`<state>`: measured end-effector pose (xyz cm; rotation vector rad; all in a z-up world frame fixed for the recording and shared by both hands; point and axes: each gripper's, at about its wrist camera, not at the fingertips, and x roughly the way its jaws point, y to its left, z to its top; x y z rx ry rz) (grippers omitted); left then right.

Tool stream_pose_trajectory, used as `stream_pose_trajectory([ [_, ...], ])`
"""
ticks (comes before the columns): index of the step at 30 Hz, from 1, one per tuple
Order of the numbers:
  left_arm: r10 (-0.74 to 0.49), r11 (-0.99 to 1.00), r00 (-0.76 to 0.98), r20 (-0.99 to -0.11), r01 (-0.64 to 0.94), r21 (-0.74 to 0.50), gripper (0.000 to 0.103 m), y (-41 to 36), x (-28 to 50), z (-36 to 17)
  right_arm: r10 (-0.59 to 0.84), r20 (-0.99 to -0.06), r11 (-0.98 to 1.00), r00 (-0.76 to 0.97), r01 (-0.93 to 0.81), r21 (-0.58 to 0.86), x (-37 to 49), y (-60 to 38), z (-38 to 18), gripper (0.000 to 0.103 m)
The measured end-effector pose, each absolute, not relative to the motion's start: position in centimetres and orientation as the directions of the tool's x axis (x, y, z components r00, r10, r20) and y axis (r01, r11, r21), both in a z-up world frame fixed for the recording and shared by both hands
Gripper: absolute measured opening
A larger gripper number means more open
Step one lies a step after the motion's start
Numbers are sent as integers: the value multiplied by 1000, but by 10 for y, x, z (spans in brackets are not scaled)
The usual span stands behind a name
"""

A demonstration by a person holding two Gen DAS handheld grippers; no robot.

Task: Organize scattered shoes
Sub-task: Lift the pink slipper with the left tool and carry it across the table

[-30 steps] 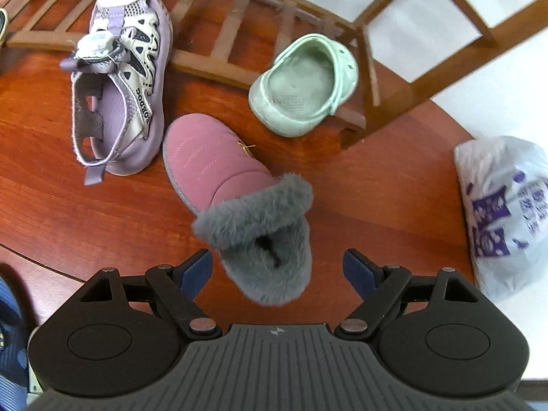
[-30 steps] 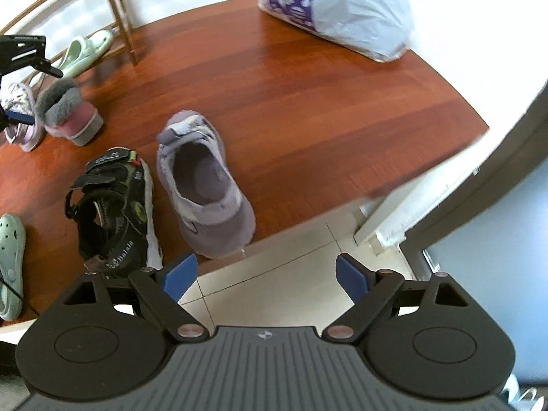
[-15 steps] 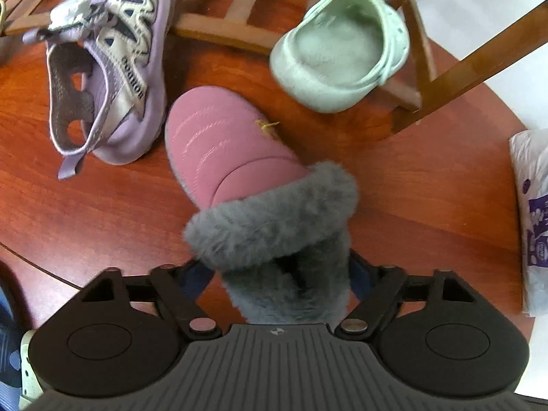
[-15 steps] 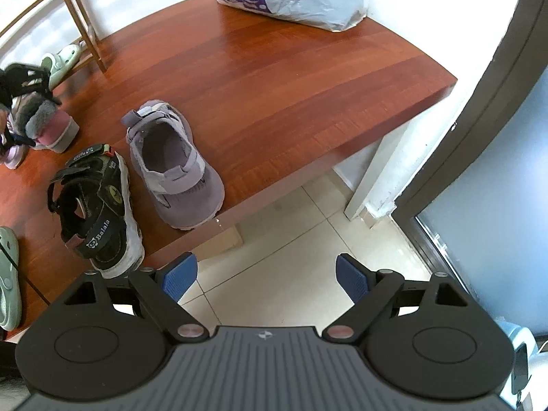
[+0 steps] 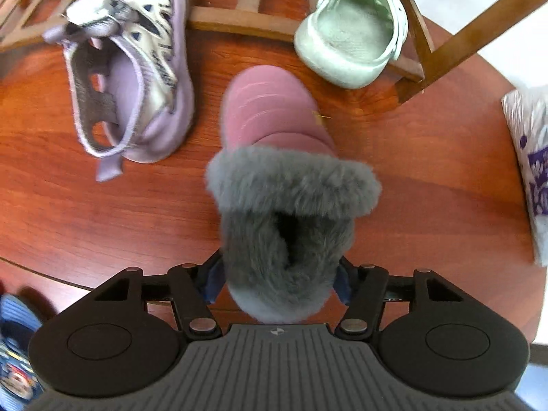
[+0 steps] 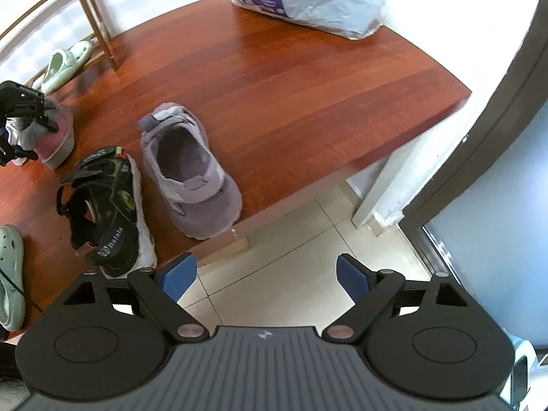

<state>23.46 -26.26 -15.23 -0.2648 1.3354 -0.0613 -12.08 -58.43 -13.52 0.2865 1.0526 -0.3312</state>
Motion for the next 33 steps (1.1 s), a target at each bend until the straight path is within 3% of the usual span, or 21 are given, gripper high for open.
stream_pose_trajectory([
  [6, -172, 982, 251, -953, -28, -185, 65, -260, 231, -147, -115, -879, 925, 462, 372, 74, -109, -580, -134, 92],
  [10, -154, 988, 292, -944, 61, -142, 79, -269, 236, -140, -111, -876, 929, 470, 362, 76, -105, -579, -132, 93],
  [13, -152, 987, 322, -935, 95, -128, 82, -273, 240, -142, -110, -875, 930, 471, 360, 77, -104, -579, -132, 93],
  [33, -156, 987, 345, -926, 91, -132, 79, -280, 272, -195, -151, -889, 890, 432, 450, 67, -136, -591, -142, 93],
])
